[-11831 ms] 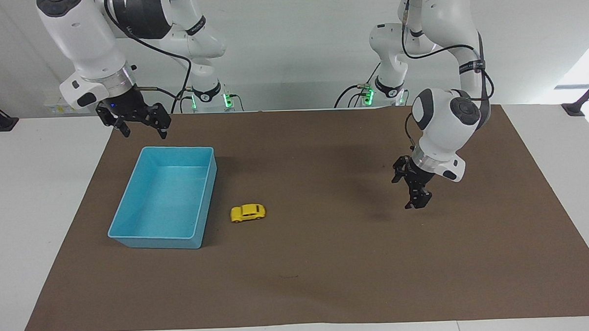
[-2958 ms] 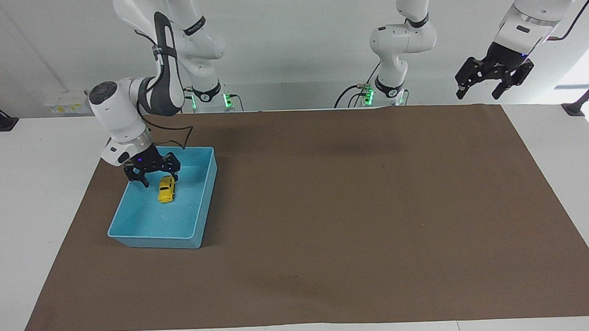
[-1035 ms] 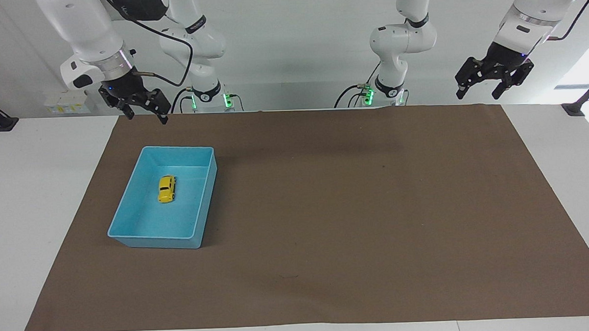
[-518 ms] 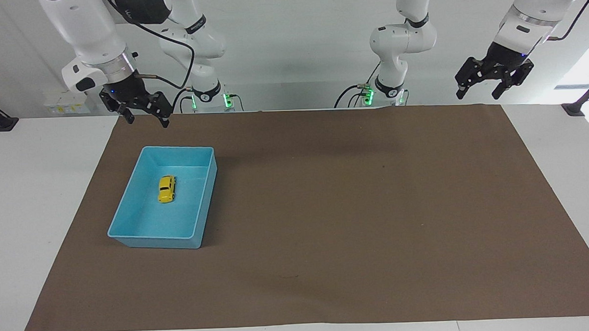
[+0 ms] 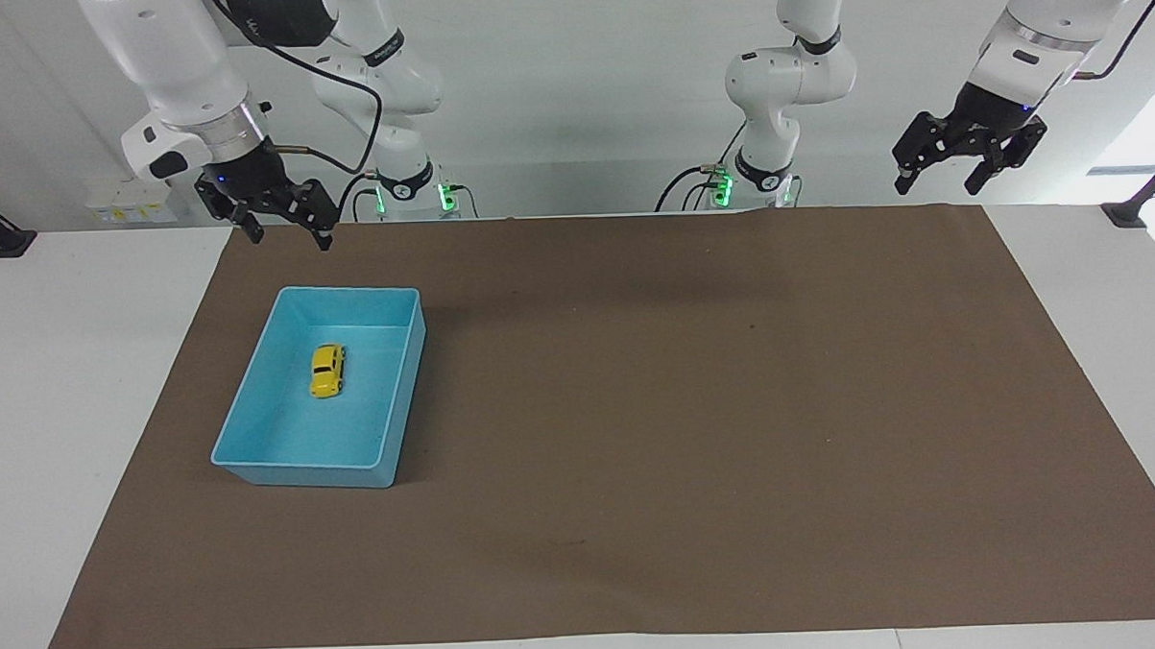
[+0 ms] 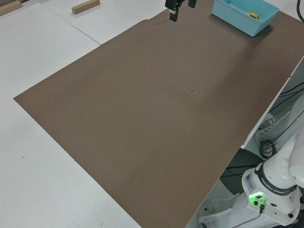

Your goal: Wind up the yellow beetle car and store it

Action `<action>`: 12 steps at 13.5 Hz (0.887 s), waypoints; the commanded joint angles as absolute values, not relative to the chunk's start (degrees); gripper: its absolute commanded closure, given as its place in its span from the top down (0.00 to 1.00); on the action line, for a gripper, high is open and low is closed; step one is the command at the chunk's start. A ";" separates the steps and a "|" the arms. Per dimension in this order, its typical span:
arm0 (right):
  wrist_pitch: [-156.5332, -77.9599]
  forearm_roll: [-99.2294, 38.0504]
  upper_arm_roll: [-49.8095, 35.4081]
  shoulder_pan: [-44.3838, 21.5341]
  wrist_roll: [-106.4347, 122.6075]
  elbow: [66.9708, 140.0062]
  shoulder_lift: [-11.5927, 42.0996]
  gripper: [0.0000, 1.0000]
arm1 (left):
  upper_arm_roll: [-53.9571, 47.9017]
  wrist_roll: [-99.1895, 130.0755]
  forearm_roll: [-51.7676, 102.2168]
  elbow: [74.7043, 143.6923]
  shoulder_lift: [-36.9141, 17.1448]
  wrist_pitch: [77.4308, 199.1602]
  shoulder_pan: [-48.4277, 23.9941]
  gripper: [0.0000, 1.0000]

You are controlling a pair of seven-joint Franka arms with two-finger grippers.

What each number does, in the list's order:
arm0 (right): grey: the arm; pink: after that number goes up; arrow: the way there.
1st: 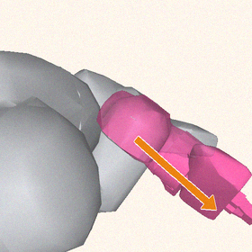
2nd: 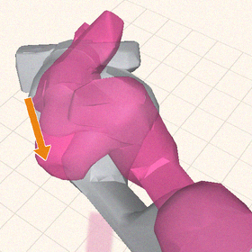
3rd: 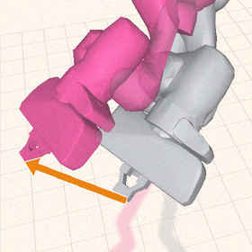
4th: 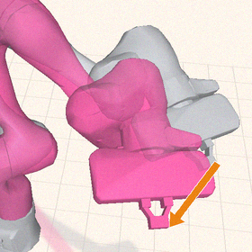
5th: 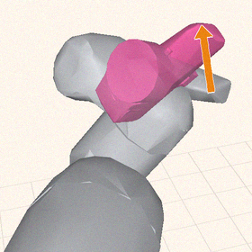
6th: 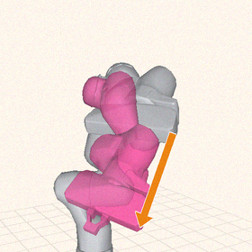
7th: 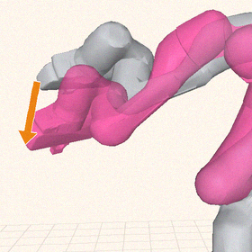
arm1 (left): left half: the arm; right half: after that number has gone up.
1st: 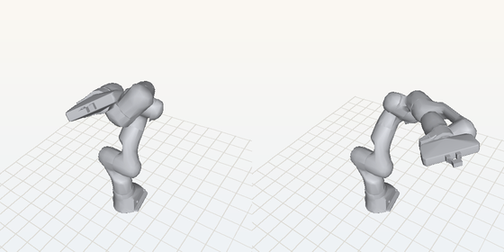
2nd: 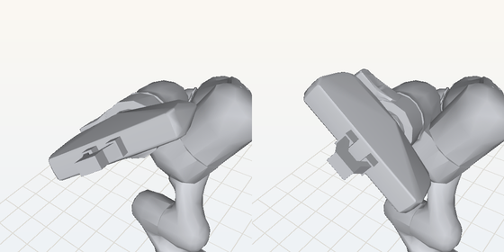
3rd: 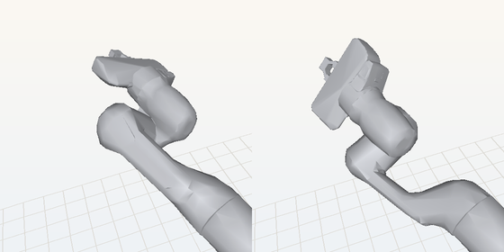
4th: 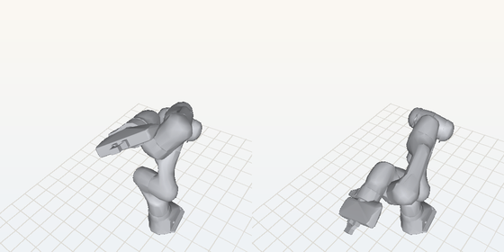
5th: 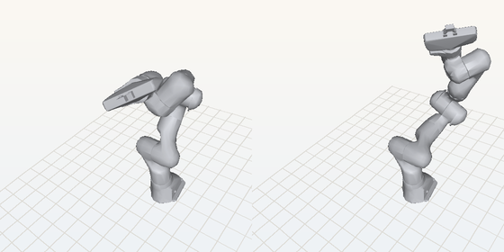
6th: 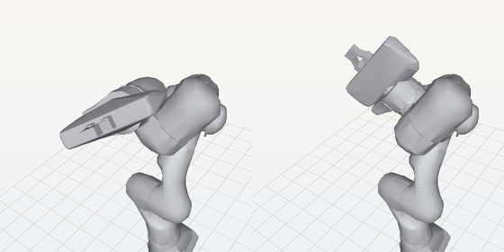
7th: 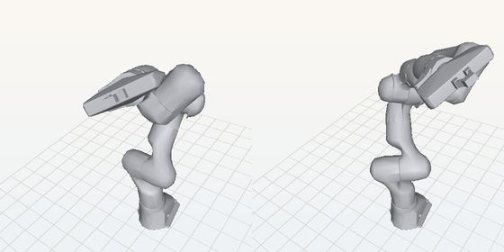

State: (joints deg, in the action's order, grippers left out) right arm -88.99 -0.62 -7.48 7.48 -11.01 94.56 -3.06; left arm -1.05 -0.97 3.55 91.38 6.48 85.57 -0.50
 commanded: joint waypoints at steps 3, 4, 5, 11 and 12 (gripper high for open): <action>-89.56 0.35 -8.35 7.82 -10.28 93.78 -2.46 1.00 | -1.41 -1.14 2.72 91.58 6.86 84.81 0.09 1.00; -89.56 0.26 -8.35 7.82 -10.28 93.78 -2.46 1.00 | -1.41 -1.14 2.72 91.58 6.86 84.81 0.09 1.00; -89.39 0.35 -8.35 7.82 -10.28 93.87 -2.55 1.00 | -1.41 -1.14 2.72 91.58 6.86 84.81 0.09 1.00; -88.77 0.53 -8.35 7.82 -10.19 93.87 -2.55 1.00 | -1.41 -1.14 2.72 91.58 6.86 84.81 0.09 1.00; -88.77 0.53 -8.35 7.82 -10.20 93.87 -2.55 1.00 | -1.41 -1.14 2.72 91.58 6.86 84.81 0.09 1.00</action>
